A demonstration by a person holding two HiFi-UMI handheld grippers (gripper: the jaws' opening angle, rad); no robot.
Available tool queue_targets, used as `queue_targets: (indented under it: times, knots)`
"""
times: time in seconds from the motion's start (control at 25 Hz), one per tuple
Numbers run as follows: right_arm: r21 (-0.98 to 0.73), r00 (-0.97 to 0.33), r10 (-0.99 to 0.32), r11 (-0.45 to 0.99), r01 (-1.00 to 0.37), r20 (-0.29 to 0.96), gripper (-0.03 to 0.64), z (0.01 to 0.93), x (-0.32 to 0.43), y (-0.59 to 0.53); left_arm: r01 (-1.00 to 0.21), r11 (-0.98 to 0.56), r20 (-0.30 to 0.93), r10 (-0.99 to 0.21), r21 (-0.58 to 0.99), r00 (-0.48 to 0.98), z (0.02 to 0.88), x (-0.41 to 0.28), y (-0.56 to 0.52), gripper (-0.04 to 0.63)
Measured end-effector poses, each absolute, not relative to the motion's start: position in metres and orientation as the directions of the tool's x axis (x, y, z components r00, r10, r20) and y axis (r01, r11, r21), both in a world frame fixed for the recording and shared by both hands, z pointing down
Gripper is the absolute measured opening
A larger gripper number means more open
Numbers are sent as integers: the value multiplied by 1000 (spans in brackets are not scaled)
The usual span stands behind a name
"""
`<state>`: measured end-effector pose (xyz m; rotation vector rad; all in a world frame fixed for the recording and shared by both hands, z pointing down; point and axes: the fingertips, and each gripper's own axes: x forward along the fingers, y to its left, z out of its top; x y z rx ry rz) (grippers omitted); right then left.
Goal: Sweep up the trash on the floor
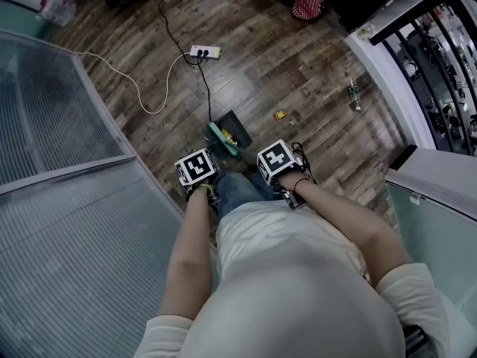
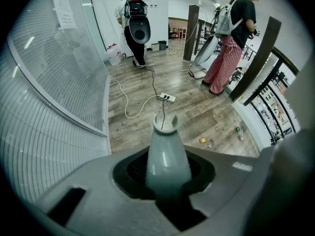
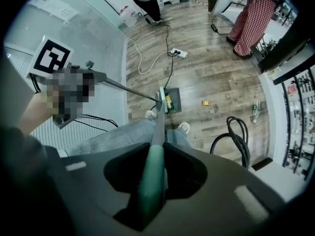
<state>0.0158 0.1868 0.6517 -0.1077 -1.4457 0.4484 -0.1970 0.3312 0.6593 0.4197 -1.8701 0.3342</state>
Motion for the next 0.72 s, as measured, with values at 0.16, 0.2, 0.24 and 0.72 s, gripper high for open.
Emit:
queue_targets:
  times: [0.16, 0.2, 0.24, 0.72]
  knots:
    - [-343, 38, 364, 905, -251, 931, 98, 642, 23, 172, -442, 897, 943, -126, -24, -307, 660, -200, 332, 95]
    - [-339, 35, 358, 907, -248, 933, 98, 640, 26, 167, -444, 895, 941, -123, -31, -314, 659, -202, 333, 94]
    - [-333, 33, 351, 910, -246, 936, 98, 637, 28, 163, -444, 895, 941, -120, -36, -317, 658, -203, 333, 94]
    - [-287, -5, 305, 893, -348, 952, 98, 633, 52, 107, -477, 878, 946, -132, -28, -298, 655, -205, 328, 94]
